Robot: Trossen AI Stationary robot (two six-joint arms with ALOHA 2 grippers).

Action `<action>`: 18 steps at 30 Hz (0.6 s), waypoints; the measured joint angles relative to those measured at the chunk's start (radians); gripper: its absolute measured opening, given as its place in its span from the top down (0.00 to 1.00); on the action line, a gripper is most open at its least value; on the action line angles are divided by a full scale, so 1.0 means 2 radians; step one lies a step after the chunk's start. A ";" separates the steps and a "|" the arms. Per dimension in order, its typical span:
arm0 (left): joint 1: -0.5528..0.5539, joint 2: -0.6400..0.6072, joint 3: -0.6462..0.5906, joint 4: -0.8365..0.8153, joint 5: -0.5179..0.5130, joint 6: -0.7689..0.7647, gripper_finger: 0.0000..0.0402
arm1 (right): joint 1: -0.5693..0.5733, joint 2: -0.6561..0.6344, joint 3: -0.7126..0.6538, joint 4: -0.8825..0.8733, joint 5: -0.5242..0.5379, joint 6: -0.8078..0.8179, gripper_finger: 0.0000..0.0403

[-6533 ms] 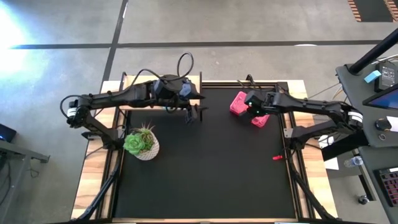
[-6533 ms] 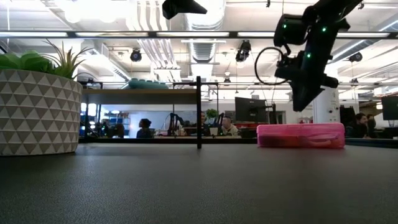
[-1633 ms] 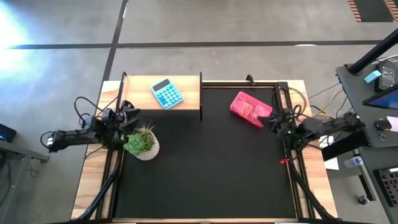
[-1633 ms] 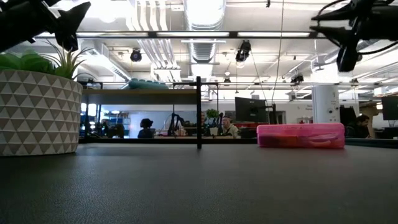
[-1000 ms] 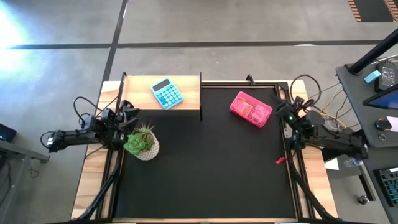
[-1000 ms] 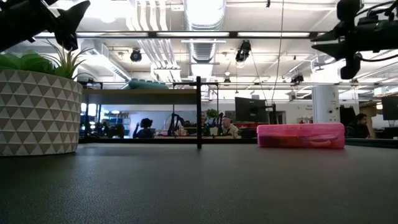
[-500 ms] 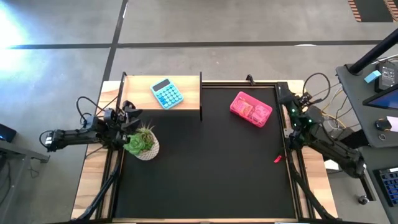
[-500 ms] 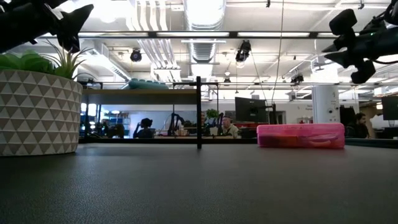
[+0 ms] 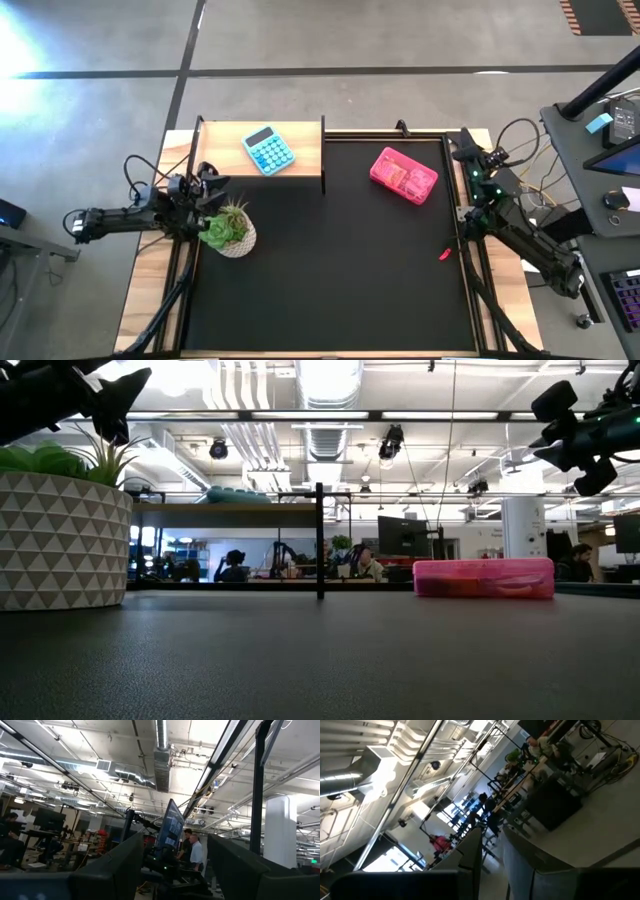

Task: Pack school essentials
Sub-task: Return to Home Position

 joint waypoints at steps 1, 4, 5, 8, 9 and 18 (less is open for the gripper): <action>0.000 0.001 0.000 0.000 0.000 0.000 0.49 | 0.000 0.000 0.000 0.000 0.000 0.000 0.84; 0.000 0.001 0.000 0.000 0.000 0.000 0.49 | 0.000 0.000 0.000 0.000 0.000 0.000 0.84; 0.000 0.001 0.000 0.000 0.000 0.000 0.49 | 0.000 0.000 0.000 0.000 0.000 0.000 0.84; 0.000 0.001 0.000 0.000 0.000 0.000 0.49 | 0.000 0.000 0.000 0.000 0.000 0.000 0.84; 0.000 0.001 0.000 0.000 0.000 0.000 0.49 | 0.000 0.000 0.000 0.000 0.000 0.000 0.84; 0.000 0.002 0.000 0.000 0.000 0.000 0.49 | 0.000 0.003 -0.009 -0.034 0.001 0.000 0.84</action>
